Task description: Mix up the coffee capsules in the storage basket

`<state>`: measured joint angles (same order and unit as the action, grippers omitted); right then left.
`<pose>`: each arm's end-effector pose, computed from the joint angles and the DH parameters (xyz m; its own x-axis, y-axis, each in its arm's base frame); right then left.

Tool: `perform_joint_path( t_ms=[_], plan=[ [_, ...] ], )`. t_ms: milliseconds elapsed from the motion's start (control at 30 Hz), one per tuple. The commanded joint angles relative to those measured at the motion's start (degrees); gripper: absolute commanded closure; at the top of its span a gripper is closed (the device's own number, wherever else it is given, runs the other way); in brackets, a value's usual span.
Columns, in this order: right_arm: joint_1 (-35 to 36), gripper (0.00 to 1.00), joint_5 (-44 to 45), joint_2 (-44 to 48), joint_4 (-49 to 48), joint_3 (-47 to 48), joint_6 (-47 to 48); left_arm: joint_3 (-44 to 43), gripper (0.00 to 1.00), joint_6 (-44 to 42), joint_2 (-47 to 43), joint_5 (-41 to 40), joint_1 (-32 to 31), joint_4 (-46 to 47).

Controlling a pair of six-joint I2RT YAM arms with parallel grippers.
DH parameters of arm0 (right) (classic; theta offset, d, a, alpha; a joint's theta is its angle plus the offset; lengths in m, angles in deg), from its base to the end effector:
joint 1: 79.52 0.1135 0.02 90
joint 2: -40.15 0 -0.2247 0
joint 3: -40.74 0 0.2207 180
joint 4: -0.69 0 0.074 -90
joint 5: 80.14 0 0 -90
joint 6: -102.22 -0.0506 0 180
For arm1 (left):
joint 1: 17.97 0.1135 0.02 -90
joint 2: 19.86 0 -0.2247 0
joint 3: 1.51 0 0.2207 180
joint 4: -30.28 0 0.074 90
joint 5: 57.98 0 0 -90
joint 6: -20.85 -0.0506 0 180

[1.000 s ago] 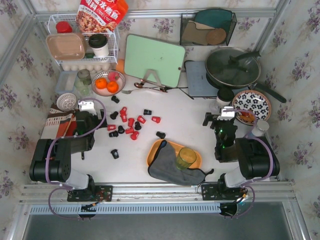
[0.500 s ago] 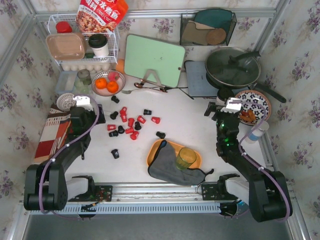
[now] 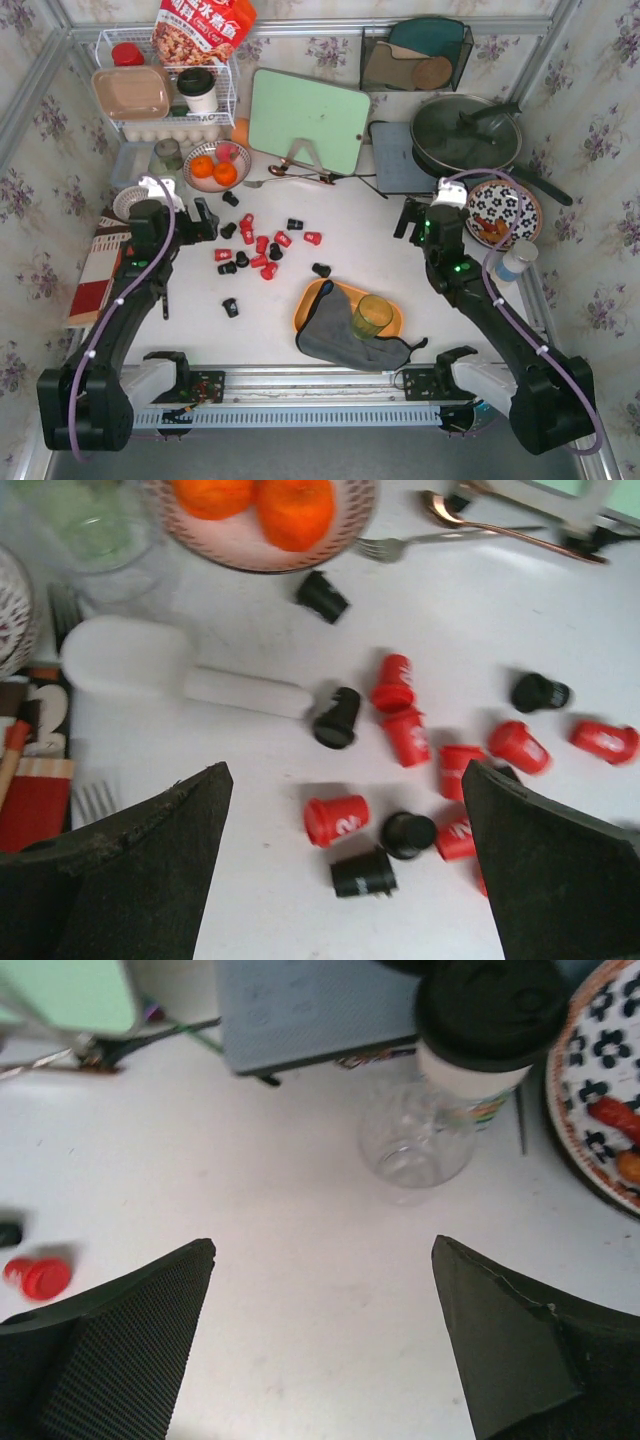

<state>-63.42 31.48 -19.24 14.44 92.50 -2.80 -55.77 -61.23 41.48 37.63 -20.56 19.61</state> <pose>0.2329 0.0478 0.2335 -0.3197 0.1585 -0.9342 0.1601 0.9808 0.1116 0.2492 -0.0162 0.2456 -0.3207 -0.1228 -0.9392 0.0947 0.9824 -0.1607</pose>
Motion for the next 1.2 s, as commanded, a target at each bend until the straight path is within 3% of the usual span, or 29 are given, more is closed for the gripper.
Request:
perform_joint_path(
  t_ms=[0, 133, 233, 300, 567, 700, 967, 1167],
  plan=[
    [4.6, 0.05, -2.4, 2.0, 9.9, 2.5, 1.0, -2.7, 0.0, -3.3, -4.1, 11.9, 0.0, -8.2],
    [11.1, 0.09, -4.6, 4.9, 17.4, 5.8, 2.0, -7.8, 0.0, 2.0, -6.9, 8.2, 0.0, -17.0],
    [16.9, 0.13, -5.6, 6.6, 21.5, 6.3, 0.1, -13.3, 0.0, 13.9, -6.7, -4.5, 0.0, -29.1],
    [20.7, 0.14, -6.9, 7.4, 22.7, 5.8, -0.9, -15.6, 0.0, 14.6, -6.7, -6.2, 0.1, -33.9],
    [28.9, 0.22, -9.4, 6.9, 26.0, 5.3, 1.1, -13.3, 0.0, 14.3, -11.5, -3.9, 0.1, -32.9],
    [32.1, 0.27, -10.7, 6.8, 27.1, 4.9, -0.4, -13.6, 0.0, 13.6, -12.5, 1.7, 0.1, -32.1],
    [41.6, 0.3, -2.1, 4.5, 32.4, 4.7, -11.6, -14.7, 0.0, 14.4, -12.0, 3.2, 0.1, -33.8],
    [45.0, 0.34, 1.6, 5.2, 36.0, 4.3, -18.8, -14.6, 0.01, 15.3, -11.8, 3.6, 0.2, -34.0]
  ],
)
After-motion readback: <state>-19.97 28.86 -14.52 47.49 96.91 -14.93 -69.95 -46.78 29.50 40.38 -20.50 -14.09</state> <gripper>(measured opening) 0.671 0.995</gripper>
